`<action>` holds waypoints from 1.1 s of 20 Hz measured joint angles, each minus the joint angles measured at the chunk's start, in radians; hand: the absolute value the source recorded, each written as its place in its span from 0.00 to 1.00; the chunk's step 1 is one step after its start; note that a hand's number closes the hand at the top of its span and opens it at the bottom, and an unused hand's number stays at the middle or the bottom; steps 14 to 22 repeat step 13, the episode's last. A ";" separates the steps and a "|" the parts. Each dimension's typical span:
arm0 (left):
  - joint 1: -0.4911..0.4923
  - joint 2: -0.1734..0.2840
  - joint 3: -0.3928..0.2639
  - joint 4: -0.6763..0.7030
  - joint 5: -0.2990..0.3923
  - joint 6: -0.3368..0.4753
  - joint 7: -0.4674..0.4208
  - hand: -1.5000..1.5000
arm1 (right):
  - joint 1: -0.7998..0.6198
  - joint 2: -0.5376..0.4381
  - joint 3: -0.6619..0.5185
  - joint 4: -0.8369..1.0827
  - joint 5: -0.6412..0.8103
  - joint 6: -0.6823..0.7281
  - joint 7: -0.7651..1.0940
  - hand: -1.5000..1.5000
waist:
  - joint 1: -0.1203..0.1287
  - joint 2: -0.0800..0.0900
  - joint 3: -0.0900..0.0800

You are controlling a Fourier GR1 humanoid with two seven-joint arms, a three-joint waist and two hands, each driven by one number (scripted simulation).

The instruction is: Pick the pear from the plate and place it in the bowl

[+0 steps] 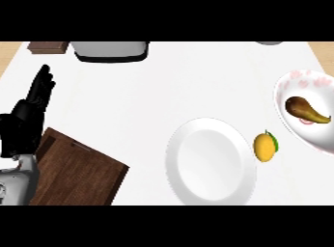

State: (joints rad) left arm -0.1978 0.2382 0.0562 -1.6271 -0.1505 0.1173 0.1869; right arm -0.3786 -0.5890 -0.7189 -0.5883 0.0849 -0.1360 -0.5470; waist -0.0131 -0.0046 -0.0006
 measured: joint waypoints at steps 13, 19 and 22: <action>0.000 -0.026 0.002 0.001 -0.023 -0.009 0.001 0.50 | 0.434 0.149 0.000 -0.503 -0.162 0.219 0.020 0.00 | 0.003 0.002 0.000; 0.000 -0.026 0.002 0.001 -0.023 -0.009 0.001 0.50 | 0.434 0.149 0.000 -0.503 -0.162 0.219 0.020 0.00 | 0.003 0.002 0.000; 0.000 -0.026 0.002 0.001 -0.023 -0.009 0.001 0.50 | 0.434 0.149 0.000 -0.503 -0.162 0.219 0.020 0.00 | 0.003 0.002 0.000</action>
